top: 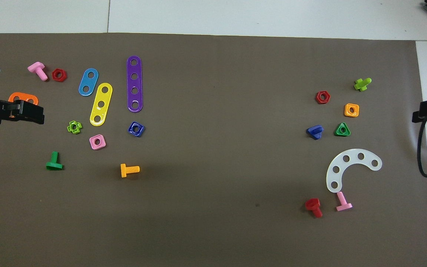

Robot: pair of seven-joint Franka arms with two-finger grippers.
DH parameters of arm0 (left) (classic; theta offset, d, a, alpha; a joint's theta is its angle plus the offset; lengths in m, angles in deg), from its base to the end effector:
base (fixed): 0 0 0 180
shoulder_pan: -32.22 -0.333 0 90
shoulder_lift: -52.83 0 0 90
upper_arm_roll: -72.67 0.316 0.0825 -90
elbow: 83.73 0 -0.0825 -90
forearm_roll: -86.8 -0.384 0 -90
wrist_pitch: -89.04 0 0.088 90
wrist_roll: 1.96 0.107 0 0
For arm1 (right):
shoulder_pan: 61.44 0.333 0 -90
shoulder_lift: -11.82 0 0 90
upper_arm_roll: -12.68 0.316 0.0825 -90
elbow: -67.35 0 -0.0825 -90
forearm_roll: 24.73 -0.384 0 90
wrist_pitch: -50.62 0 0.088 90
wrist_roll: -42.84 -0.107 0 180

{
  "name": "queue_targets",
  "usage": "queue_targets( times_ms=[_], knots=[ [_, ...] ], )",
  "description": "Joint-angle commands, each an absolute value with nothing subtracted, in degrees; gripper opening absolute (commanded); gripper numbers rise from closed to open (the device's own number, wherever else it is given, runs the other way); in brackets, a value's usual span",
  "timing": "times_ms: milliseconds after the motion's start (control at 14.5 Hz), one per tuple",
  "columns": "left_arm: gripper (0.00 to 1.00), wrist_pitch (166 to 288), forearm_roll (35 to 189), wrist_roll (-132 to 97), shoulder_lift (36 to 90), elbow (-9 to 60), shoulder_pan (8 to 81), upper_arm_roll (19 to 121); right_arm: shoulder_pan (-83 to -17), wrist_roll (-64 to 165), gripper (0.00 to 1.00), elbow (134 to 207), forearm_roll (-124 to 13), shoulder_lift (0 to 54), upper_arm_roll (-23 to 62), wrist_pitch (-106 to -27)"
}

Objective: Unscrew and place screws in storage area

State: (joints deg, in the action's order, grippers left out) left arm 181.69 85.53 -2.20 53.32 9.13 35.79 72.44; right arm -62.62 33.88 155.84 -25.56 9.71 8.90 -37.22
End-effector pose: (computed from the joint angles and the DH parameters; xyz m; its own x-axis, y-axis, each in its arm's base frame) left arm 0.5590 -0.0348 0.6002 0.9979 -0.0631 -0.0121 -0.0634 -0.9977 -0.0221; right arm 0.5376 -0.0458 0.6537 0.9705 -0.2400 0.0225 -0.2396 -0.9707 -0.0206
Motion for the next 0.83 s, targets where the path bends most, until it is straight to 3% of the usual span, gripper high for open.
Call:
queue_targets(
  times_ms=[0,757],
  knots=[
    [1.0,182.0,84.2,-2.2,51.6,11.0,35.4,72.1,-63.4,34.3,1.0,156.9,-25.6,10.1,9.4,-37.2],
    [1.0,182.0,84.2,-2.2,51.6,11.0,35.3,72.1,-63.0,36.4,1.0,159.4,-25.0,8.8,9.7,-38.6]
  ],
)
